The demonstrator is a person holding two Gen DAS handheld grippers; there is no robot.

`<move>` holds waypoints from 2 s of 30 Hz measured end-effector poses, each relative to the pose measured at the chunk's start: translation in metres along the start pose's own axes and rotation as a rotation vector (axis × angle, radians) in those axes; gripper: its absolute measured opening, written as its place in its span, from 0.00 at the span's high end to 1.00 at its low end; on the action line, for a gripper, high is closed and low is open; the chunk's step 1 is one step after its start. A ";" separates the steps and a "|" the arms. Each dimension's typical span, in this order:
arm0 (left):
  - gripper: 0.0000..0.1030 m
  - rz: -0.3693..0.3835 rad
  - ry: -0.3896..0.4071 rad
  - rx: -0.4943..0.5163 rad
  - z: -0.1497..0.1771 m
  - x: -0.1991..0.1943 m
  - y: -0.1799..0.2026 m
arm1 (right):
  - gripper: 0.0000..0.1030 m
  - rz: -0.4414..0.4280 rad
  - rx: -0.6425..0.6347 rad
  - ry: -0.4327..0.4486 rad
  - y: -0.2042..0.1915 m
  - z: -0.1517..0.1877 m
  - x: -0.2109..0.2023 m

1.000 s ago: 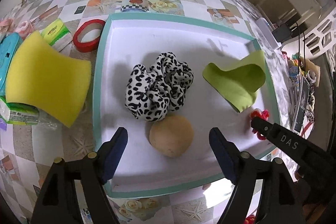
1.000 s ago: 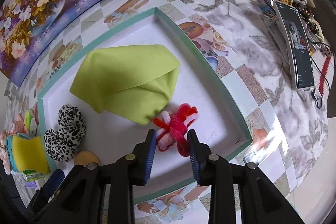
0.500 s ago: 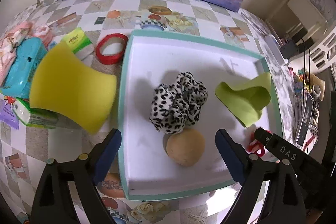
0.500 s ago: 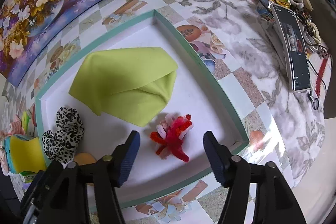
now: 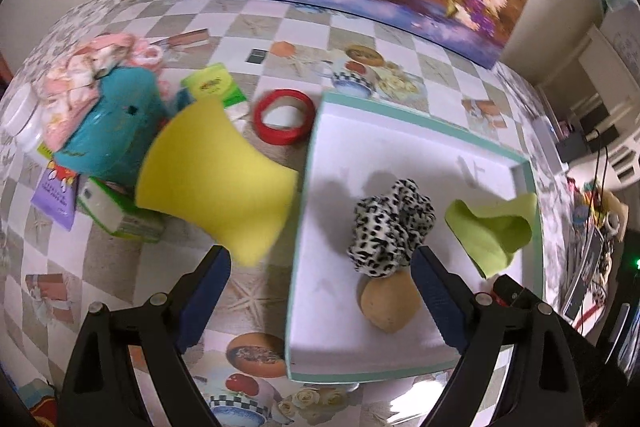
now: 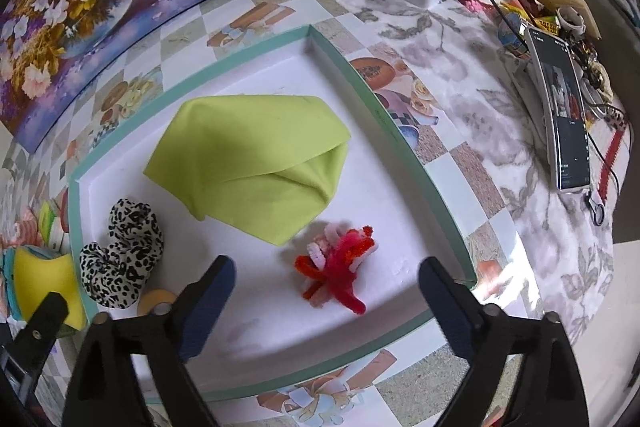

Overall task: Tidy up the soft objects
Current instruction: 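Withdraw both open tools from the tray, then move both open tools toward the pile beside the teal box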

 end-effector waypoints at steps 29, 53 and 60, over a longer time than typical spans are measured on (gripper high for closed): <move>0.03 -0.132 0.090 -0.148 -0.017 -0.042 -0.072 | 0.00 -0.138 -0.094 0.068 -0.043 0.005 -0.026; 0.03 -0.266 0.058 -0.404 -0.010 -0.047 -0.208 | 0.00 -0.312 -0.395 0.038 -0.174 0.067 -0.044; 0.03 -0.210 0.055 -0.421 -0.011 -0.039 -0.202 | 0.00 -0.353 -0.465 0.031 -0.203 0.083 -0.041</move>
Point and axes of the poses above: each gripper's, at about its wrist camera, not at the fingertips, and x roughly the way its jaws point, y to its right, z to its underside, the point moved 2 cm from there along x, roughly the way its jaws point, and after that the axes turned 9 degrees about y, right-handed, at the moved point
